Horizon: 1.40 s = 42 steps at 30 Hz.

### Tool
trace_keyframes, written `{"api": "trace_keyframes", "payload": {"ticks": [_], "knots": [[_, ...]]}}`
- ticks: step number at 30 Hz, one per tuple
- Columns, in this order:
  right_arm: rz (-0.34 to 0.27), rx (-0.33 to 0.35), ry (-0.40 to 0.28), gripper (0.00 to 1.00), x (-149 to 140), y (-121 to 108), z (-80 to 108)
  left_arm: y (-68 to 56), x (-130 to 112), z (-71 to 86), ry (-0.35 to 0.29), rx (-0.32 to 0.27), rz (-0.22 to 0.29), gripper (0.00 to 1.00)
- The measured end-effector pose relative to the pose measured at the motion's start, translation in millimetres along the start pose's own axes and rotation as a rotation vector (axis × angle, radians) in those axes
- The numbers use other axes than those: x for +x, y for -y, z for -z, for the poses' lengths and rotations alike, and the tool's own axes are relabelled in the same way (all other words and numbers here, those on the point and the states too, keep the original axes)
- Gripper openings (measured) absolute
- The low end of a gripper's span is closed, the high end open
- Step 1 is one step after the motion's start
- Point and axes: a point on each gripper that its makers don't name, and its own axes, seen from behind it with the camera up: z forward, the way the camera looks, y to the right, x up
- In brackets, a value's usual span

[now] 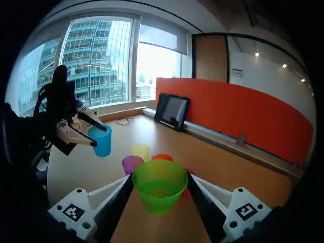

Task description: Pour water

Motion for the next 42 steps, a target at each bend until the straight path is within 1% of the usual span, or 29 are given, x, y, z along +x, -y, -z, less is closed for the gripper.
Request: {"api": "trace_keyframes", "payload": {"ticks": [6,13,18,27,31,42], "knots": [[-0.004,0.003,0.036,0.94,-13.8,-2.1,-3.0,-2.9,-20.1,-4.3,0.04,-0.011,0.024,0.89],[0.007,0.008,0.084,0.94,-31.4,-3.2,-7.2,-8.2,-46.8,-11.0,0.102,-0.026,0.033,0.89],[0.011,0.013,0.111,0.94,-42.5,-2.1,-11.2,-8.5,-62.4,-15.6,0.138,-0.03,0.041,0.89],[0.004,0.017,0.145,0.95,-58.8,-2.4,-16.8,-8.6,-87.5,-22.8,0.181,-0.031,0.054,0.89],[0.003,0.015,0.152,0.94,-62.4,-2.9,-17.8,-8.3,-94.6,-25.9,0.193,-0.03,0.05,0.89],[0.004,0.018,0.162,0.94,-67.7,0.3,-20.1,-8.3,-104.0,-34.1,0.204,-0.035,0.054,0.89]]}}
